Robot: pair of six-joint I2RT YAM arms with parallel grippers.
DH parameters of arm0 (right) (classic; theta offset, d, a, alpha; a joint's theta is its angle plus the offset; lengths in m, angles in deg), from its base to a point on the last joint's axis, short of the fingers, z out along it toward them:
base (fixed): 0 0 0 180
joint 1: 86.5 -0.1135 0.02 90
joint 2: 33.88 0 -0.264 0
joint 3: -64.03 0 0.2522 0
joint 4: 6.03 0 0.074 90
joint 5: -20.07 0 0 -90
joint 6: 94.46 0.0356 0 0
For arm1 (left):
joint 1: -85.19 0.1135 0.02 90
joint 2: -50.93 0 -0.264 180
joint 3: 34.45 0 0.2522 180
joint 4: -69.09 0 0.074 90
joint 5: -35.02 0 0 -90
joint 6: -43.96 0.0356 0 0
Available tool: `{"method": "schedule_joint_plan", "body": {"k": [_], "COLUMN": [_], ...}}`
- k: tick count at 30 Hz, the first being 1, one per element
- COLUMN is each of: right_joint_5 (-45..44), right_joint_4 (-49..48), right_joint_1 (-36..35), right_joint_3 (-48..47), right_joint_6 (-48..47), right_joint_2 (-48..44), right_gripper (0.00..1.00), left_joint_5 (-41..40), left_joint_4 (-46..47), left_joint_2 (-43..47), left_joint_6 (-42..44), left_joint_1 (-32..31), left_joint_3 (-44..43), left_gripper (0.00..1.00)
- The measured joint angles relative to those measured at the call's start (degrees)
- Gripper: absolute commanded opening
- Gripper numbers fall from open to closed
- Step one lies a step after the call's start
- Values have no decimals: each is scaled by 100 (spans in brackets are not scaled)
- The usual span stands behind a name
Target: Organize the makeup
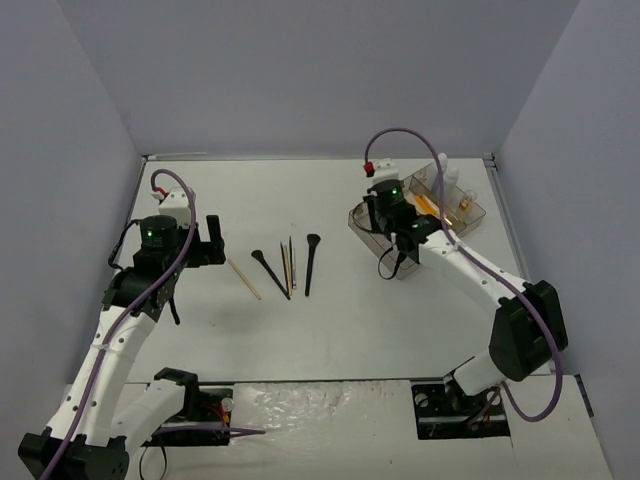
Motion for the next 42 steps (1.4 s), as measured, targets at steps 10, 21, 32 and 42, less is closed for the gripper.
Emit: {"method": "schedule_joint_plan", "body": {"k": [10, 21, 32, 42], "right_joint_5": [895, 931, 936, 773], "right_joint_4": [314, 80, -44, -2], "right_joint_1": [1480, 1674, 1671, 963], "right_joint_3": [-328, -370, -370, -335], "right_joint_6": [-1786, -2572, -2746, -1895], "right_joint_2": [517, 1413, 1606, 734], "right_gripper": [0, 2, 44, 58], "left_joint_5": [-19, -44, -42, -44], "left_joint_4": [-3, -35, -35, -38], "left_joint_2": [2, -13, -13, -13], "left_joint_6": [5, 17, 17, 17], "left_joint_1": [7, 33, 33, 39], "left_joint_3": [0, 0, 0, 0], "left_gripper": [97, 97, 97, 97]}}
